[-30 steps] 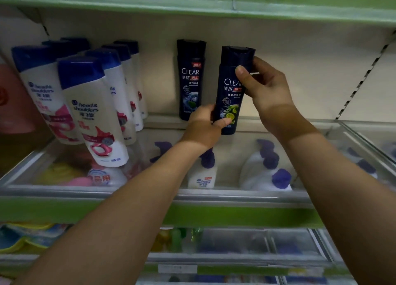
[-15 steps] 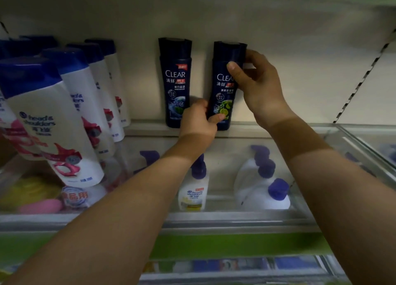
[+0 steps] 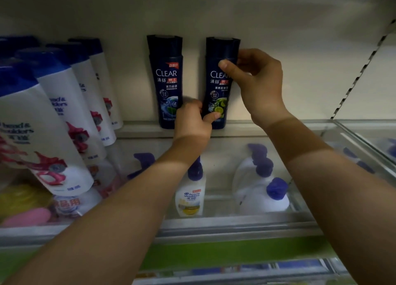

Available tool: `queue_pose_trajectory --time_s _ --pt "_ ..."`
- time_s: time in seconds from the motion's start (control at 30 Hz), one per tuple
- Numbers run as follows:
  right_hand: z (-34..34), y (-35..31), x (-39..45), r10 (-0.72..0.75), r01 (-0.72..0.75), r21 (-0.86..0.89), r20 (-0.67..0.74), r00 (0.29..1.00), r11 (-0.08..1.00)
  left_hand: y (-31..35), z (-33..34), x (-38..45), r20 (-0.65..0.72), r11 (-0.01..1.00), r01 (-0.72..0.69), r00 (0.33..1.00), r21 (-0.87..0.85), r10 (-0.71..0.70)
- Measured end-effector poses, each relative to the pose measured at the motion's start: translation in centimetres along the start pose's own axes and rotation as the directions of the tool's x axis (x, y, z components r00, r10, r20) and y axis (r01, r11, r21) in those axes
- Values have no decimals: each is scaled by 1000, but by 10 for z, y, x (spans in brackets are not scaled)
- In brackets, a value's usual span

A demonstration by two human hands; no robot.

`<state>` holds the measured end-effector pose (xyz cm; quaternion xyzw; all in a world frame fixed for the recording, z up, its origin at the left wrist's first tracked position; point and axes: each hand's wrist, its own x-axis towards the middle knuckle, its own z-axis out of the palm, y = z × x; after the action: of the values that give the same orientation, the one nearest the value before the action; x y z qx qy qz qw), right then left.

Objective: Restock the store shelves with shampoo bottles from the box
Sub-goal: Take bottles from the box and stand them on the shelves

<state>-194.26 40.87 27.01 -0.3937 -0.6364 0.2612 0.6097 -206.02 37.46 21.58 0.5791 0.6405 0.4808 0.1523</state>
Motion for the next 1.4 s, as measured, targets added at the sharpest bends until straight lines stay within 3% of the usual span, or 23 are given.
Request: queue_pose_trajectory --time_s 0.33,0.57,0.87,1.17,1.4 --pt "-12 -14 -18 75 -72 -72 39 996 995 7 -8 -17 -5 997 -56 998 46 56" --pt "-33 -44 -63 171 -167 -54 88 981 985 34 -36 -59 69 998 -14 998 59 10" --pt "-67 -87 -165 278 -280 -19 198 940 960 54 -97 -180 135 982 -52 988 -184 78" --pt "-96 -72 -268 354 -377 95 194 915 922 32 -108 -274 293 926 166 954 -338 -64" --pt "-105 -37 -341 540 -567 73 229 810 820 -7 -87 -322 434 913 367 862 -177 -263"
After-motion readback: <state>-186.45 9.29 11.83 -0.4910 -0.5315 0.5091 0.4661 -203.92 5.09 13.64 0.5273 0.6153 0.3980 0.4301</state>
